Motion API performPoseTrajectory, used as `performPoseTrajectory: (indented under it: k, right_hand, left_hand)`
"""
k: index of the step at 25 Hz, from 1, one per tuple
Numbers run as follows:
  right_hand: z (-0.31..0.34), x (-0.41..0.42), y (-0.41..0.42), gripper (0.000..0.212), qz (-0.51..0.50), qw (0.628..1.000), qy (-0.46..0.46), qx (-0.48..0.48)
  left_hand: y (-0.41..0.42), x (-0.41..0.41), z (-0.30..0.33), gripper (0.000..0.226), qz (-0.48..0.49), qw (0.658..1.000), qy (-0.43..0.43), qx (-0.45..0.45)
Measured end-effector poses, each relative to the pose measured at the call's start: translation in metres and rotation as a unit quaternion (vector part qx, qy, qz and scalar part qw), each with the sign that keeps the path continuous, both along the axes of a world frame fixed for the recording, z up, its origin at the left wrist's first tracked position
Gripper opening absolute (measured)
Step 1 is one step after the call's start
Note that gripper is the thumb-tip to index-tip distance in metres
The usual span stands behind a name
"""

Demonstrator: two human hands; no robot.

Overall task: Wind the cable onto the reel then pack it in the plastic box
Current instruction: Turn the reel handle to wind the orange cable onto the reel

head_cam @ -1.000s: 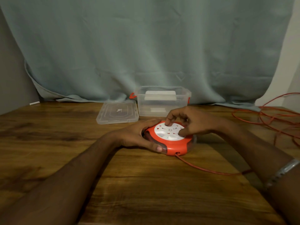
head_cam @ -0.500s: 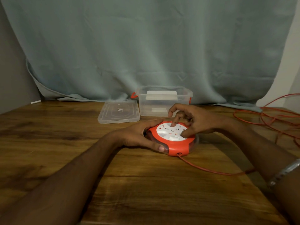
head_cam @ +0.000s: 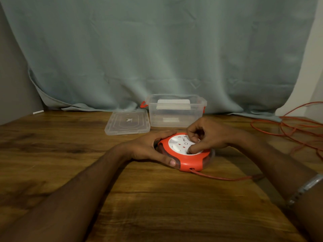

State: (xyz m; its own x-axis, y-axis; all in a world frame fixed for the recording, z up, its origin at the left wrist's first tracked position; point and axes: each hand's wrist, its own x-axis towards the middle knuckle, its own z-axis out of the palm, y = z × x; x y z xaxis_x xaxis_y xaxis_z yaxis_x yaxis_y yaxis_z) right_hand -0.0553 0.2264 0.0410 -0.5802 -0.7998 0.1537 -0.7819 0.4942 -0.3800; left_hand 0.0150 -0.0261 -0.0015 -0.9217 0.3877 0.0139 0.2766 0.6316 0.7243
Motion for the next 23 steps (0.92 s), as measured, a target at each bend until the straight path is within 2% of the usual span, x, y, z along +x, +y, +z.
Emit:
performPoseTrajectory:
  k: [6, 11, 14, 16, 19, 23]
  right_hand:
    - [-0.007, 0.007, -0.014, 0.06, -0.035, 0.997, 0.068, 0.012]
    - [-0.01, 0.012, -0.024, 0.054, -0.032, 0.994, 0.101, 0.01]
    - [-0.008, 0.01, -0.022, 0.056, -0.022, 0.993, 0.114, 0.013]
    - [-0.006, 0.007, -0.018, 0.044, -0.017, 0.993, 0.115, -0.006]
    - [0.002, 0.005, -0.011, 0.018, -0.008, 0.997, 0.069, -0.013]
    - [0.009, 0.002, -0.001, 0.013, 0.016, 0.999, -0.008, 0.027]
  left_hand:
    - [0.0, -0.003, 0.001, 0.091, 0.002, 1.0, 0.004, -0.011]
    - [-0.004, -0.006, -0.003, 0.112, -0.006, 1.0, 0.001, -0.005]
    - [-0.004, -0.007, -0.004, 0.101, -0.006, 1.0, 0.005, -0.008]
    - [-0.003, -0.006, -0.003, 0.092, -0.01, 1.0, 0.003, -0.005]
    - [-0.005, -0.007, -0.004, 0.115, -0.012, 1.0, 0.001, -0.009]
    - [-0.005, -0.007, -0.002, 0.107, -0.026, 0.999, -0.015, -0.011]
